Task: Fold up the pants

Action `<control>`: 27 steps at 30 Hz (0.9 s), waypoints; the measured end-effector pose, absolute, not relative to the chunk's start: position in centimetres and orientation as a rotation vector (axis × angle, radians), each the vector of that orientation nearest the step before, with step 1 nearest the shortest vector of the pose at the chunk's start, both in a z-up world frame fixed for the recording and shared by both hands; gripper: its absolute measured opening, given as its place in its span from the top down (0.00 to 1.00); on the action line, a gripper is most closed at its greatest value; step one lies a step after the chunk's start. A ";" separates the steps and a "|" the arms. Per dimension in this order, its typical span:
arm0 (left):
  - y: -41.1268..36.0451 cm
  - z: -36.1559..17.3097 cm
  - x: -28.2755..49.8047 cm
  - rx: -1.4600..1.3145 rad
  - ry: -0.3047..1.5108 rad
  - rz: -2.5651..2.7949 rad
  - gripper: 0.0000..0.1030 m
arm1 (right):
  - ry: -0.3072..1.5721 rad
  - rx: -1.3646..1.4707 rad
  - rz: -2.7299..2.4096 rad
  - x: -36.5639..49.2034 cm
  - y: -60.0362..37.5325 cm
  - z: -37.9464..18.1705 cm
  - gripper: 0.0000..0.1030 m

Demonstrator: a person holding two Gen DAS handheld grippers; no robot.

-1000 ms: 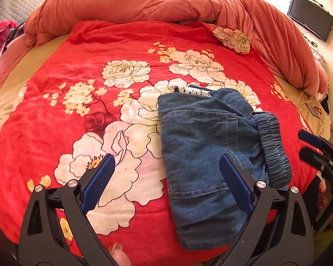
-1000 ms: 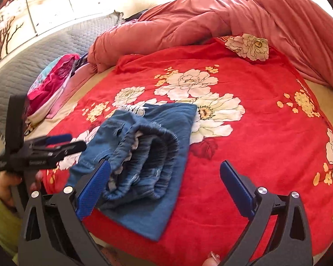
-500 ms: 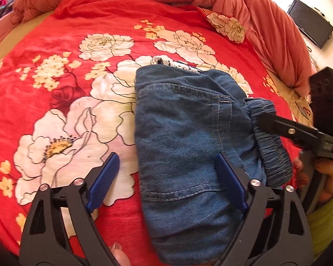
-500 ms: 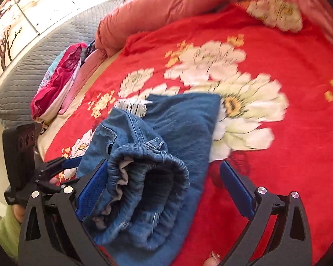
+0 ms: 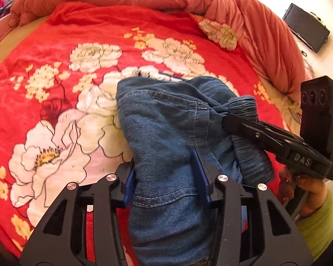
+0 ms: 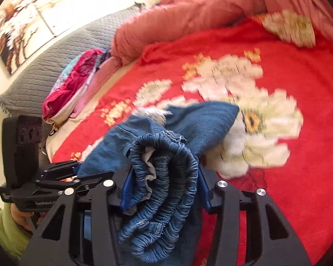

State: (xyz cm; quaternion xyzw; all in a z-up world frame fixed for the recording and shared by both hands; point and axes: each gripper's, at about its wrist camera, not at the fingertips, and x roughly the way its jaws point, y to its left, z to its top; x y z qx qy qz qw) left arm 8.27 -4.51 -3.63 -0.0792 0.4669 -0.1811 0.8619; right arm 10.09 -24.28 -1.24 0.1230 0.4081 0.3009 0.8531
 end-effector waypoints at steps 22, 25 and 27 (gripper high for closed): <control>-4.8 -0.4 15.3 -0.108 0.874 -0.305 0.64 | 0.699 0.063 0.595 16.6 -22.2 2.7 0.56; -5.0 -0.9 16.1 -0.099 0.878 -0.297 0.64 | 0.700 0.049 0.586 17.3 -22.0 2.4 0.56; -5.1 -1.2 16.6 -0.093 0.878 -0.291 0.64 | 0.706 0.047 0.582 17.8 -21.9 2.0 0.56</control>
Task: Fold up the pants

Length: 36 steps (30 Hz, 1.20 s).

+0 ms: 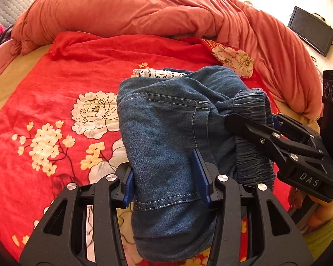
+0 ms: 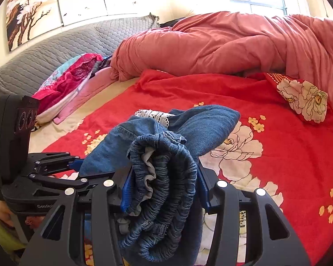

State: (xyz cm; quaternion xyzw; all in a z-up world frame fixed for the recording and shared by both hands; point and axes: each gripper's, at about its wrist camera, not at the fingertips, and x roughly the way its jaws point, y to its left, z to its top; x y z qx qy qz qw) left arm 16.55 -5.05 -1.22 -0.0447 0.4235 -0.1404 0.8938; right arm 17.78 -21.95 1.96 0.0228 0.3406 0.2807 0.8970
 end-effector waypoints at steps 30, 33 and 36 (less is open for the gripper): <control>-4.8 -4.0 16.0 -0.059 0.908 -0.227 0.33 | 0.885 0.103 0.378 19.7 -23.8 -4.0 0.10; -4.7 -3.3 15.5 -0.058 0.896 -0.234 0.29 | 0.848 0.136 0.396 18.7 -24.4 -2.9 0.10; -4.5 -2.7 15.0 -0.059 0.882 -0.234 0.25 | 0.817 0.157 0.397 17.7 -24.9 -1.7 0.10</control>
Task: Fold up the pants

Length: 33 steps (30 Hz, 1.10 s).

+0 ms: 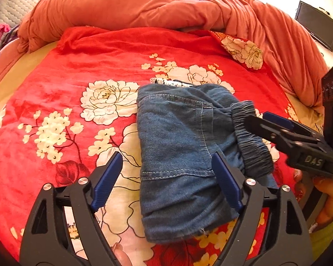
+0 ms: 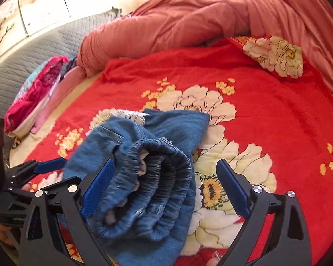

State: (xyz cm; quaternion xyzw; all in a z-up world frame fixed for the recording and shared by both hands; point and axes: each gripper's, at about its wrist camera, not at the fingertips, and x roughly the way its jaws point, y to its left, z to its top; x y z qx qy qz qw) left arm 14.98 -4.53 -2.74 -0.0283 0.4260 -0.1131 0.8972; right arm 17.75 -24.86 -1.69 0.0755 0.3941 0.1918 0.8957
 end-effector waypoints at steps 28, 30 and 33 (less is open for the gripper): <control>-3.0 1.2 8.8 -0.058 0.763 -0.225 0.09 | 0.622 0.106 0.357 7.7 -24.0 4.4 0.05; -2.9 1.3 8.2 -0.062 0.756 -0.218 0.09 | 0.617 0.098 0.346 6.7 -24.2 4.5 0.05; -2.6 1.0 7.4 -0.076 0.757 -0.211 0.09 | 0.602 0.078 0.324 5.5 -24.4 4.4 0.05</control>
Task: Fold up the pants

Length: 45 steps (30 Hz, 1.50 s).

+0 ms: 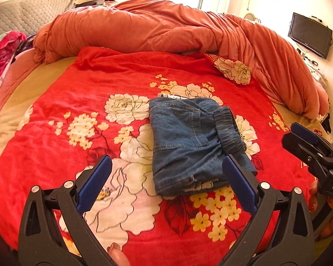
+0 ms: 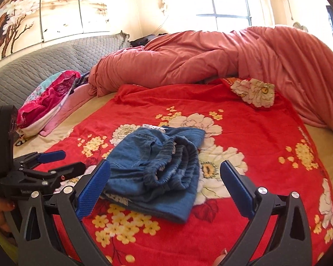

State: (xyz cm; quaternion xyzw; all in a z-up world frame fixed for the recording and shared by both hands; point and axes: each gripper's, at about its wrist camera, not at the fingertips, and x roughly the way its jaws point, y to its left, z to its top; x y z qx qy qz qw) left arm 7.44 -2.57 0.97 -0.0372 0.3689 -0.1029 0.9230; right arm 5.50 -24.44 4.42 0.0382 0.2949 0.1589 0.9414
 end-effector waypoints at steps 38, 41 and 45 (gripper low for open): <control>-1.7 -1.5 0.8 -0.140 0.798 -0.182 0.09 | 0.593 0.020 0.273 -2.0 -25.1 4.1 0.04; -1.8 -2.0 0.6 -0.136 0.810 -0.180 0.09 | 0.616 0.026 0.288 -2.2 -24.6 3.3 0.04; -1.9 -2.6 0.3 -0.131 0.819 -0.178 0.09 | 0.639 0.021 0.290 -2.4 -24.2 2.4 0.04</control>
